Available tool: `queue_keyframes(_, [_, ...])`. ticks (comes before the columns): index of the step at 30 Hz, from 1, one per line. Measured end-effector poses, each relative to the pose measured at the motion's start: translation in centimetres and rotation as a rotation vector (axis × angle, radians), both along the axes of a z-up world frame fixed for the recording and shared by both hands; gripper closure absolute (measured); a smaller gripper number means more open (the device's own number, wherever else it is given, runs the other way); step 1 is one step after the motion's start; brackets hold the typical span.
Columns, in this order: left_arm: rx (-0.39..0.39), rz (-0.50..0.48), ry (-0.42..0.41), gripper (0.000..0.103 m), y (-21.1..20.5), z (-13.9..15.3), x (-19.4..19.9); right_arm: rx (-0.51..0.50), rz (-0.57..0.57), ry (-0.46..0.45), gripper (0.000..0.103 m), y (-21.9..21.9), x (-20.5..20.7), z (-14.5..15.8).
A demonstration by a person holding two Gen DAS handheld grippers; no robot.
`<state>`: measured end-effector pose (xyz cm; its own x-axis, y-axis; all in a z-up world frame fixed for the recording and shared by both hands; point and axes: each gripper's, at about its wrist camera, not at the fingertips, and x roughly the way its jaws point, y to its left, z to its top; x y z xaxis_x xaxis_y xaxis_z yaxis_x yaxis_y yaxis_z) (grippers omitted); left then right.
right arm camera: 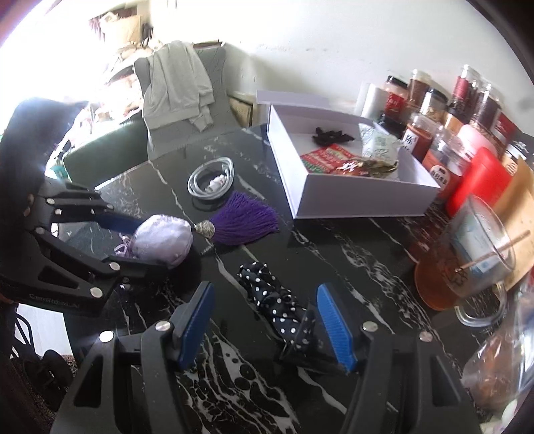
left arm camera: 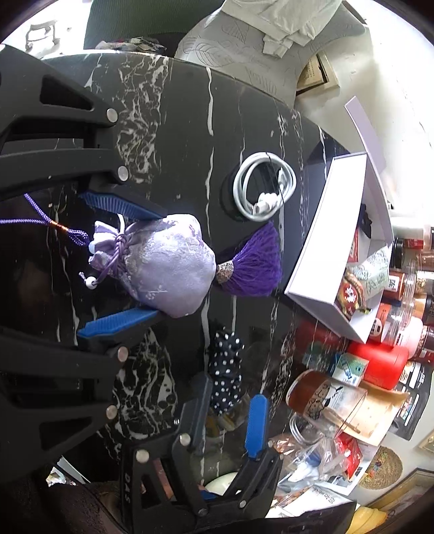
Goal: Organize objects
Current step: 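Grasp the black polka-dot scrunchie with the right tool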
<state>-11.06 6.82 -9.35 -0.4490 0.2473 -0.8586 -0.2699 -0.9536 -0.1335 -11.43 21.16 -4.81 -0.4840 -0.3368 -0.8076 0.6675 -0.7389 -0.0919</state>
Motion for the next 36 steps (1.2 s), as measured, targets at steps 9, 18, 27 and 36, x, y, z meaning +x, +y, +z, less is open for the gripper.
queue_keyframes(9, [0.001,0.012,0.001,0.053,-0.7,-0.2,-0.4,0.145,0.085,-0.015,0.078,-2.8,-1.3,-2.2])
queue_keyframes(18, [-0.002,0.022,0.003,0.053,-1.0,-0.1,0.0,0.06,0.167,0.017,0.087,-4.1,1.1,-1.0])
queue_keyframes(27, [-0.004,0.017,0.005,0.053,-1.2,0.0,1.9,0.027,0.192,-0.044,0.087,-3.7,3.3,-1.8])
queue_keyframes(36, [-0.021,0.009,-0.001,0.053,-0.2,-0.5,2.2,0.065,0.165,-0.018,0.077,-2.0,4.2,-2.8])
